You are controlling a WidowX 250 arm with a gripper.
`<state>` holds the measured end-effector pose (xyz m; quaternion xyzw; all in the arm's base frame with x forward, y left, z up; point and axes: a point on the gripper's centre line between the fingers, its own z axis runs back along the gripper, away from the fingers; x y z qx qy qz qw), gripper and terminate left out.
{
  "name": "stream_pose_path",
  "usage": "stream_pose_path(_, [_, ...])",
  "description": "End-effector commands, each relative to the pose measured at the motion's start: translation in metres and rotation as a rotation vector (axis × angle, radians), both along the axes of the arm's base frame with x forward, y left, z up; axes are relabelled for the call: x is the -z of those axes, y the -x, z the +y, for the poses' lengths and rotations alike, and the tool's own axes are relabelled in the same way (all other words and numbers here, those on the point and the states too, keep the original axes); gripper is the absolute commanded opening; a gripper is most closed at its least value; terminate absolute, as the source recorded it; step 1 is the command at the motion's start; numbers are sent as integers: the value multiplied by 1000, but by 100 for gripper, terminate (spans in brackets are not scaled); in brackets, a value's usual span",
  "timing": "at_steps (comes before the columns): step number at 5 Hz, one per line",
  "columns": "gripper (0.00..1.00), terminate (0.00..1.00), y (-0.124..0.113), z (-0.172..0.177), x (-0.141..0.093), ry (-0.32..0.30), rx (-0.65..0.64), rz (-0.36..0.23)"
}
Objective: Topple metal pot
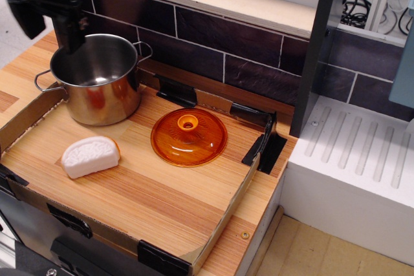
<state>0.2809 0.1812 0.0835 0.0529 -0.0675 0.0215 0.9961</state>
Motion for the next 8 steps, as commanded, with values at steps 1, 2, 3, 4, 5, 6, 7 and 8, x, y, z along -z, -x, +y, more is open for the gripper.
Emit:
stream_pose_path(1, [100, 0, -17, 5, 4, -65, 0, -17])
stream_pose_path(2, [100, 0, -15, 7, 12, -68, 16, 25])
stream_pose_path(3, [100, 0, -16, 8, 15, -46, 16, 34])
stream_pose_path(4, [0, 0, -18, 13, 12, -64, -33, 8])
stream_pose_path(5, [0, 0, -19, 17, 8, -89, -58, -5])
stream_pose_path(6, [0, 0, -15, 19, 4, -124, -65, -24])
stream_pose_path(7, [0, 0, -13, 22, -3, -143, -84, -31])
stream_pose_path(8, [0, 0, -10, 22, -11, -164, -82, -39])
